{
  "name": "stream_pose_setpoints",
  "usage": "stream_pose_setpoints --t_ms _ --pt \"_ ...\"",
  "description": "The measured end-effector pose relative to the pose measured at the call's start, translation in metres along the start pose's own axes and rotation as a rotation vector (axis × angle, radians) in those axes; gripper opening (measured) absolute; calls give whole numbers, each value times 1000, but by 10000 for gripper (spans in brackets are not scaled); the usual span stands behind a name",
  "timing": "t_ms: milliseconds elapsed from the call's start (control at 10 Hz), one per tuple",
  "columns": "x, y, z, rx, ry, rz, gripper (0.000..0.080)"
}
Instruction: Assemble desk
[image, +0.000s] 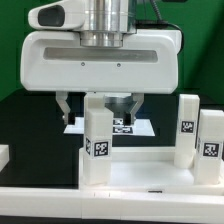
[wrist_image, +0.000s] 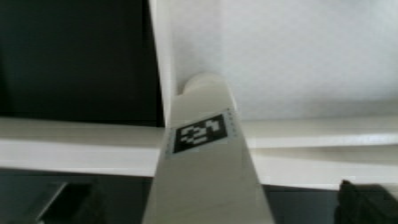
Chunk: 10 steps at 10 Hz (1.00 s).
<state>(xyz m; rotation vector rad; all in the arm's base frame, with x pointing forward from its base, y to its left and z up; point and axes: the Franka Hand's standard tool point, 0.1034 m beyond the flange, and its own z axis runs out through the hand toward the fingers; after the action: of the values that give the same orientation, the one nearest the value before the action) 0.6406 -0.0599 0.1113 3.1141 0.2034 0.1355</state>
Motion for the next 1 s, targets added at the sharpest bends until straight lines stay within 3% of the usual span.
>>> stream_pose_setpoints --t_ms 300,500,600,700,1000 --pt "-1 3 0 -9 -4 -126 649" --pt "-1 3 0 -9 -4 -117 371" --pt "-1 3 0 -9 -4 -116 371" --pt "-1 3 0 -8 -4 -112 289" --pt "-1 2 0 -7 -4 -77 289"
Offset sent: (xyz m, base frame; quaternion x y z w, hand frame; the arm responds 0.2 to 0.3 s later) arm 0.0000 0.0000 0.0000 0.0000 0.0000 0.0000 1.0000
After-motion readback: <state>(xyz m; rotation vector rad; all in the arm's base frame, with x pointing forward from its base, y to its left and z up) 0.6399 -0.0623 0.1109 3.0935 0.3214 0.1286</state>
